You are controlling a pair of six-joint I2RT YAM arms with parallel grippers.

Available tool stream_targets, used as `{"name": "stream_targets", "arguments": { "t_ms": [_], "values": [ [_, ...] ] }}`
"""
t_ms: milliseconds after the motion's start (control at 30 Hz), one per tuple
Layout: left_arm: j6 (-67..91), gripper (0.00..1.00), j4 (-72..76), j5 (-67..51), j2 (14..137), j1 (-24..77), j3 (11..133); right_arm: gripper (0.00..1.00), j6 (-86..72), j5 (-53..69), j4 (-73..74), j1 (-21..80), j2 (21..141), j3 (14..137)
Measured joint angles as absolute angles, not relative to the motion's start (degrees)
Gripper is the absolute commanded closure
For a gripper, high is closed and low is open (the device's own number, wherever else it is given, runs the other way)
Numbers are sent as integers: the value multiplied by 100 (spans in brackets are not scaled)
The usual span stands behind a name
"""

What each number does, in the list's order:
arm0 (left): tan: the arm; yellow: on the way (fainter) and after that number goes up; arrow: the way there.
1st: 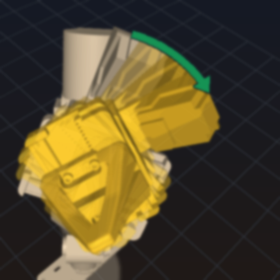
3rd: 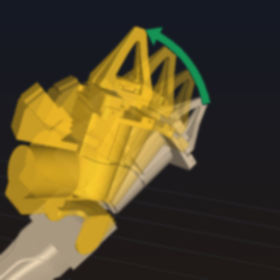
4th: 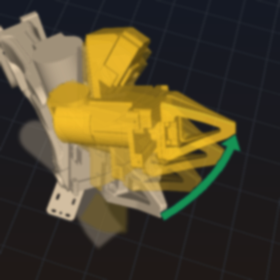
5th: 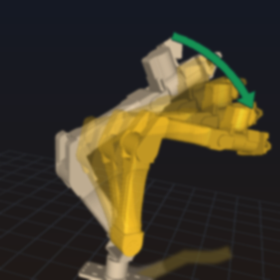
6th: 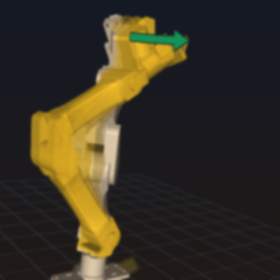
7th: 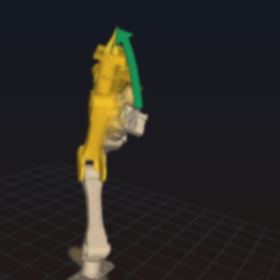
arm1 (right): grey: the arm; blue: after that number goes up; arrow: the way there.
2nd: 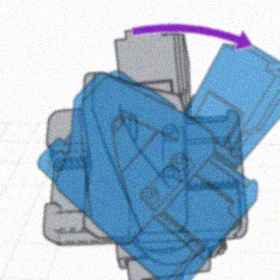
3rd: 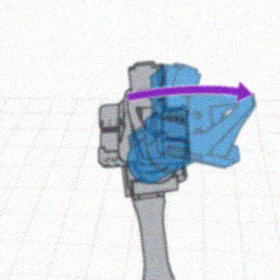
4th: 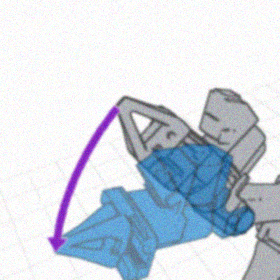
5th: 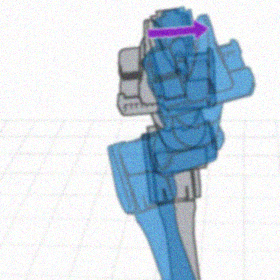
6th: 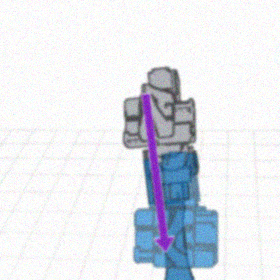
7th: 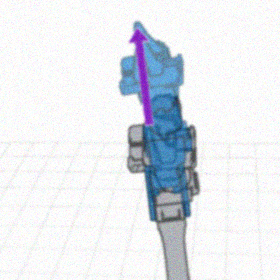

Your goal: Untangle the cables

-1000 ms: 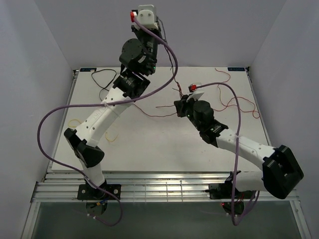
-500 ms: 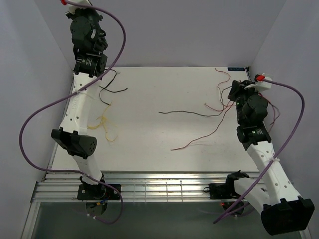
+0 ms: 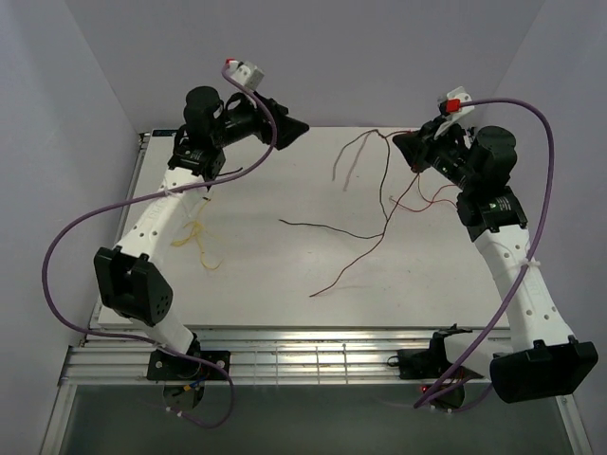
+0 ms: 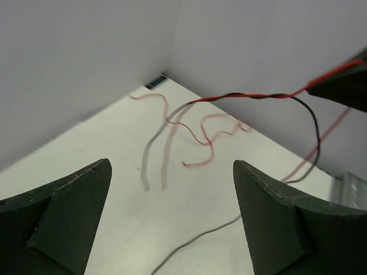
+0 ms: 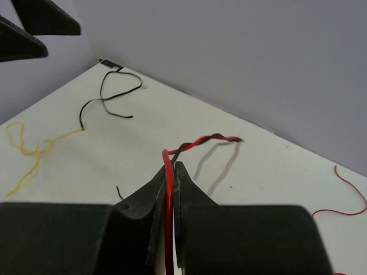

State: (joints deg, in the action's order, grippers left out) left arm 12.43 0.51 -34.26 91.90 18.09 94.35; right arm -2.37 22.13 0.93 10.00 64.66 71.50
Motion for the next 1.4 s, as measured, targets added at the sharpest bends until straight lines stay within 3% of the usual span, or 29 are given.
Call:
{"name": "stream_targets", "arguments": {
  "t_ms": [167, 300, 433, 867, 967, 1000, 1033, 1067, 1100, 1267, 1400],
  "values": [
    [1444, 2, 176, -4768, 9574, 2294, 9118, 92, -207, 2893, 421, 1022, 6716, 7271],
    [1551, 2, 196, -5103, 9727, 3030, 9063, 92, -189, 3006, 534, 1188, 6908, 7373],
    [1664, 2, 325, -5006, 9717, 3640, 8997, 92, -193, 2808, 607, 1575, 7008, 7371],
    [2443, 2, 469, -3527, 10219, 4110, 8757, 92, -707, 1581, 464, 2357, 7019, 7295],
    [2655, 36, 445, -3345, 10449, 4143, 8785, 92, -777, 1420, 445, 2434, 7017, 7244],
    [2709, 53, 410, -3269, 10477, 4143, 8785, 92, -803, 1365, 447, 2443, 7017, 7227],
    [2744, 83, 351, -3173, 10477, 4143, 8785, 92, -827, 1304, 460, 2445, 7017, 7223],
    [2759, 96, 331, -3074, 10471, 4143, 8788, 92, -845, 1201, 475, 2447, 7017, 7223],
    [2729, 100, 320, -2980, 10442, 4143, 8788, 92, -849, 1066, 480, 2447, 7017, 7223],
    [2545, 100, 93, -2038, 9970, 4147, 8399, 92, -847, 309, 681, 2329, 7017, 7244],
    [2530, 100, -482, -1031, 9275, 4032, 7940, 92, -854, 150, 917, 1514, 7087, 7432]
  ]
}}
